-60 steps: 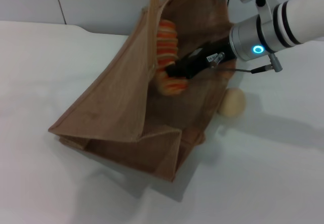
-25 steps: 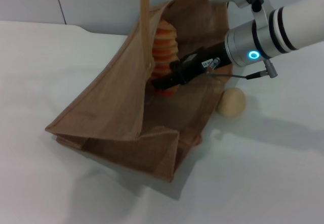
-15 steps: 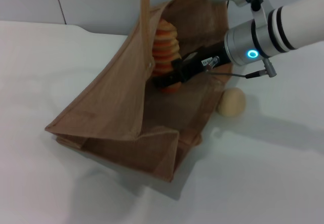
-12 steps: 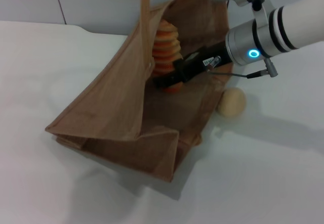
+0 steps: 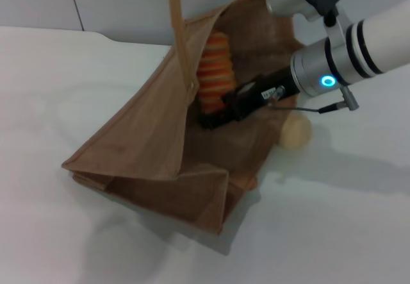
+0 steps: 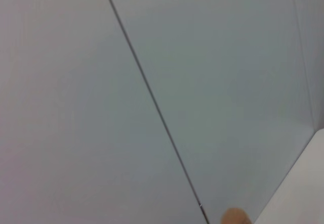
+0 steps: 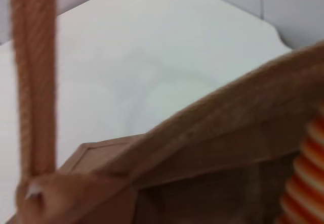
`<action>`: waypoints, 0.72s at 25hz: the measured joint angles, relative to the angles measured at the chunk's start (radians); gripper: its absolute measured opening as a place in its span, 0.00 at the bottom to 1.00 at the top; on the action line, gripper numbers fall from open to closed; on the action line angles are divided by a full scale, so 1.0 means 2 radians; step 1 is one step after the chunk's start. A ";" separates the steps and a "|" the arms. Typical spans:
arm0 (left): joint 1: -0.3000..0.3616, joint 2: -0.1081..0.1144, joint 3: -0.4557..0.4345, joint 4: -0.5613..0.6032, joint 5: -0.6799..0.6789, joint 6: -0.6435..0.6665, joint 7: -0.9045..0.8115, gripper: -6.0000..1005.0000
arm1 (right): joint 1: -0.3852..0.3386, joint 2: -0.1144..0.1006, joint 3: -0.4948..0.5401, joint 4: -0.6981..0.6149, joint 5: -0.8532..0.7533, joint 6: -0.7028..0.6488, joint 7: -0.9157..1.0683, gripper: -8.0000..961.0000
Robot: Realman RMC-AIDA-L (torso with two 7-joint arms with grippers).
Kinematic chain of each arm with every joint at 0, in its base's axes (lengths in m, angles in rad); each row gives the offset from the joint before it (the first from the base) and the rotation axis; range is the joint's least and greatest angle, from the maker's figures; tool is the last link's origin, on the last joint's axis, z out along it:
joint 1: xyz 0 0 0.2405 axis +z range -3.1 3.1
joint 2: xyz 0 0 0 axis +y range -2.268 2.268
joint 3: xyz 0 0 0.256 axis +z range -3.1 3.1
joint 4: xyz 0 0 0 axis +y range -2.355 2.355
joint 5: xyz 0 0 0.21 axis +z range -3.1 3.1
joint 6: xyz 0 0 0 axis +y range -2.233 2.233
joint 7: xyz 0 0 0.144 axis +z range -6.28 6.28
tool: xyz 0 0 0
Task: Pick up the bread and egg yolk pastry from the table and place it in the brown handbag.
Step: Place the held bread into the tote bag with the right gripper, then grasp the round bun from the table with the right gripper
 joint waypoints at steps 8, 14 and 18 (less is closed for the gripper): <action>0.015 0.001 -0.008 0.000 0.004 0.006 0.000 0.12 | -0.012 -0.002 0.005 -0.011 0.001 0.027 0.001 0.92; 0.028 0.002 -0.029 0.001 0.005 0.003 0.000 0.12 | -0.021 -0.004 0.007 -0.033 0.001 0.045 0.013 0.92; 0.038 0.003 -0.032 0.003 0.007 0.001 0.000 0.12 | -0.029 -0.006 0.016 -0.048 -0.001 0.060 0.015 0.92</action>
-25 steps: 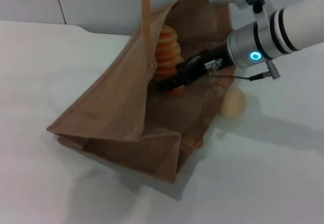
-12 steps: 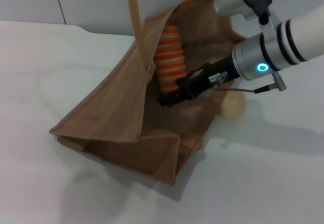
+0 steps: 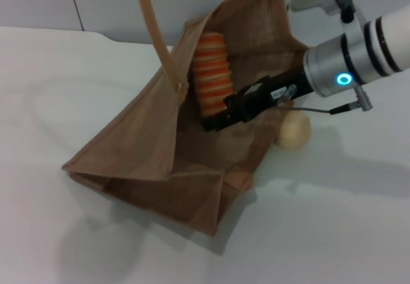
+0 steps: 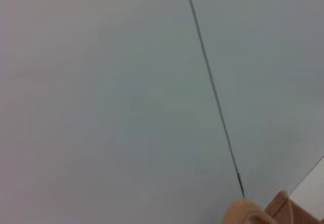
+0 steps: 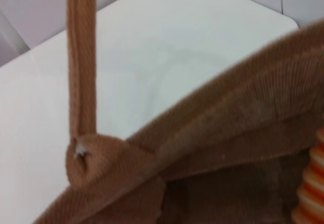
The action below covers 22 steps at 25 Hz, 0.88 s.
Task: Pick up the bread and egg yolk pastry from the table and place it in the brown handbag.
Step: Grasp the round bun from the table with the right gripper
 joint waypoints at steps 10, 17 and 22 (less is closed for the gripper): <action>0.020 0.001 -0.007 0.004 0.024 -0.009 -0.005 0.12 | -0.048 -0.018 0.024 -0.075 -0.005 0.030 0.028 0.92; 0.041 -0.001 -0.032 0.015 0.024 -0.018 -0.005 0.12 | -0.070 -0.034 0.040 -0.082 -0.049 0.027 0.042 0.92; 0.049 -0.001 -0.039 0.021 0.024 -0.022 -0.005 0.12 | -0.076 -0.029 0.084 -0.082 -0.117 0.026 0.044 0.92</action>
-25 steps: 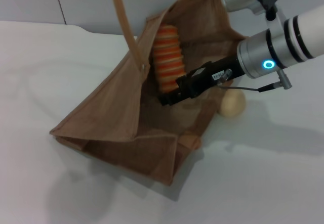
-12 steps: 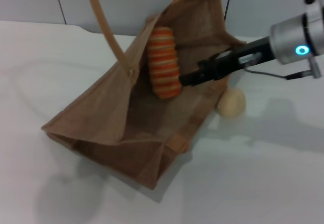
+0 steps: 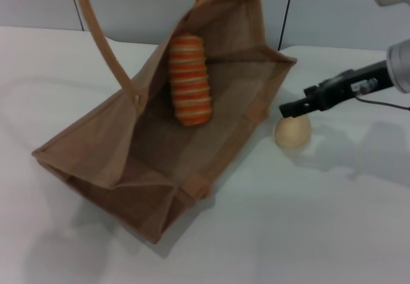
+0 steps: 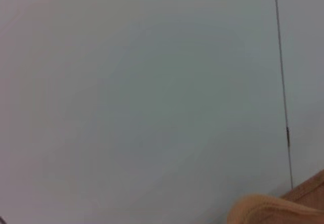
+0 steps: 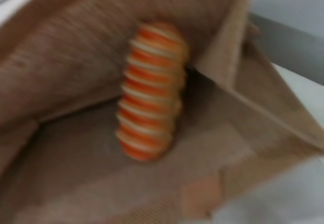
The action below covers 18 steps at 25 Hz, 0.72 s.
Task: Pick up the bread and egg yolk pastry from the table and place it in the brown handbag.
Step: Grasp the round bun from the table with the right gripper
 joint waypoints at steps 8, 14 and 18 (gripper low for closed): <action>0.010 -0.001 0.000 0.007 0.000 0.000 0.000 0.12 | 0.001 0.025 0.013 0.002 -0.087 -0.043 0.004 0.92; 0.006 -0.001 0.004 0.005 0.000 0.001 0.001 0.12 | 0.010 0.031 -0.007 0.012 -0.115 -0.078 0.035 0.92; 0.006 -0.001 0.004 0.003 0.000 0.002 0.003 0.12 | 0.013 0.031 -0.008 0.018 -0.112 -0.080 0.038 0.92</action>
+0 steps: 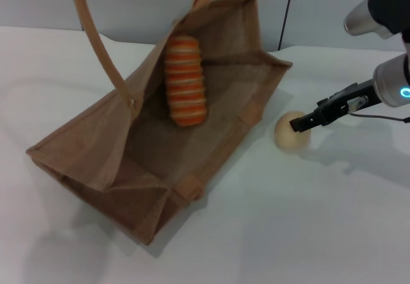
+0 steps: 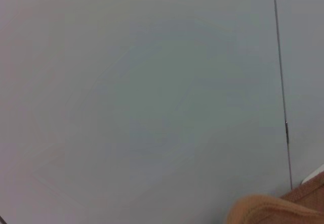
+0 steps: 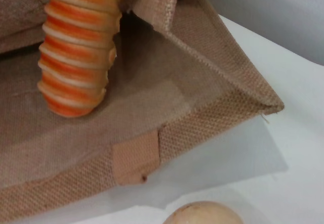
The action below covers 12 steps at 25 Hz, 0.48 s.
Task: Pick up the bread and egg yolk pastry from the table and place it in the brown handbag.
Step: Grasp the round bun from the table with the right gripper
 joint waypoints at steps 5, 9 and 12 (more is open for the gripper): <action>-0.001 0.000 0.000 -0.001 0.000 0.001 0.001 0.12 | 0.004 0.000 0.000 0.000 0.002 0.004 0.000 0.92; -0.003 0.000 -0.001 -0.001 0.000 0.001 0.001 0.12 | 0.005 0.001 0.000 0.002 0.003 0.006 0.000 0.92; -0.007 0.001 -0.001 -0.001 0.000 -0.001 0.001 0.13 | 0.007 0.001 0.000 0.014 0.003 0.003 0.000 0.92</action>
